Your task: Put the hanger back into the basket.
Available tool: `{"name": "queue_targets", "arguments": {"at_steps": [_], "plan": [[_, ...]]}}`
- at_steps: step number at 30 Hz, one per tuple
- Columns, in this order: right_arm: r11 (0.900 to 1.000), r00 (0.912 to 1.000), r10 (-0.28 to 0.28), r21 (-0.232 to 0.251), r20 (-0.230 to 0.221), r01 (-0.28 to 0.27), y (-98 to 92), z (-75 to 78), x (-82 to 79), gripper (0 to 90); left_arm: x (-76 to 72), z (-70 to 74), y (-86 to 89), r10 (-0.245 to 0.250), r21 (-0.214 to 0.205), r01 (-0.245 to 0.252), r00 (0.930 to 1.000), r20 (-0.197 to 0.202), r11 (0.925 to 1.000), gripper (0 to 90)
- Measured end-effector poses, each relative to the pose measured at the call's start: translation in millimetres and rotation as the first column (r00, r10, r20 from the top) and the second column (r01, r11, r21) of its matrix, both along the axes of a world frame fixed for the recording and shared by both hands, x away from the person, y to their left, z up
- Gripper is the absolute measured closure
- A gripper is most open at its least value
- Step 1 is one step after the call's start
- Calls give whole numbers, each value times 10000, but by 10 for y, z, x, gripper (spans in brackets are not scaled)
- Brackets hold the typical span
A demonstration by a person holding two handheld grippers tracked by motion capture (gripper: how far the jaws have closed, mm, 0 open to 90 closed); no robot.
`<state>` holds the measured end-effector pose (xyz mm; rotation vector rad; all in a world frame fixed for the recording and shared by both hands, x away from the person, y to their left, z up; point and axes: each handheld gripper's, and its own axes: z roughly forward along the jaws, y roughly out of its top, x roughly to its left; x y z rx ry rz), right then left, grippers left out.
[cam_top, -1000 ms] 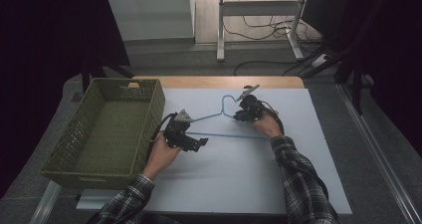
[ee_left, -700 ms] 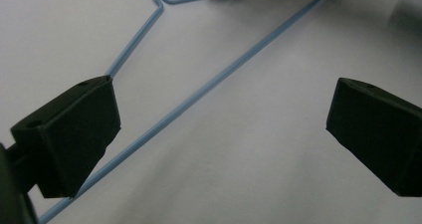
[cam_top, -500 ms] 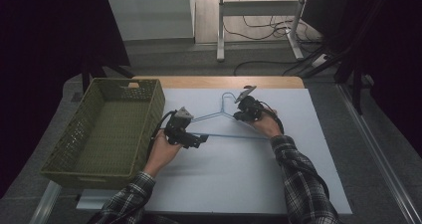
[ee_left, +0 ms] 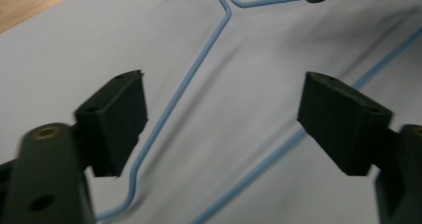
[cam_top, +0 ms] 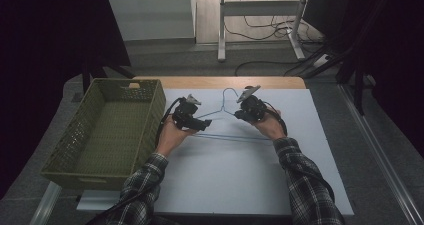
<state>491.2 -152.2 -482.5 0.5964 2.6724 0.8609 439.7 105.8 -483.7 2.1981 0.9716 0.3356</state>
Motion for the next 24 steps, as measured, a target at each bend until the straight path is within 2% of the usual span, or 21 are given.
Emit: {"name": "queue_targets", "arguments": {"at_steps": [5,9,12,19,21,22,24], "plan": [[9999,9999,-7,135,148,5,8,42,-63,860,153,-114,-36,-247,403,250,9997,-86,9989,357],[9999,9997,12,146,248,-16,10,76,-104,860,255,-177,-60,-288,339,293,9995,-125,9990,427],[9997,9996,0,240,273,-6,5,99,-137,861,314,-208,-87,-540,575,548,9984,-151,9968,488],[9995,9994,36,316,340,-47,-6,127,-179,861,385,-224,-141,-1200,965,1219,9924,-256,9878,646],[9994,9995,19,352,314,-30,-8,128,-188,860,388,-218,-148,-1379,1098,1398,9901,-247,9841,712],[9993,9995,22,363,316,-33,-10,126,-190,860,390,-208,-148,-1455,1297,1471,9891,-218,9806,748],[9994,9995,20,356,328,-32,-16,120,-194,860,385,-191,-154,-1712,1380,1717,9851,-160,9754,767]]}}
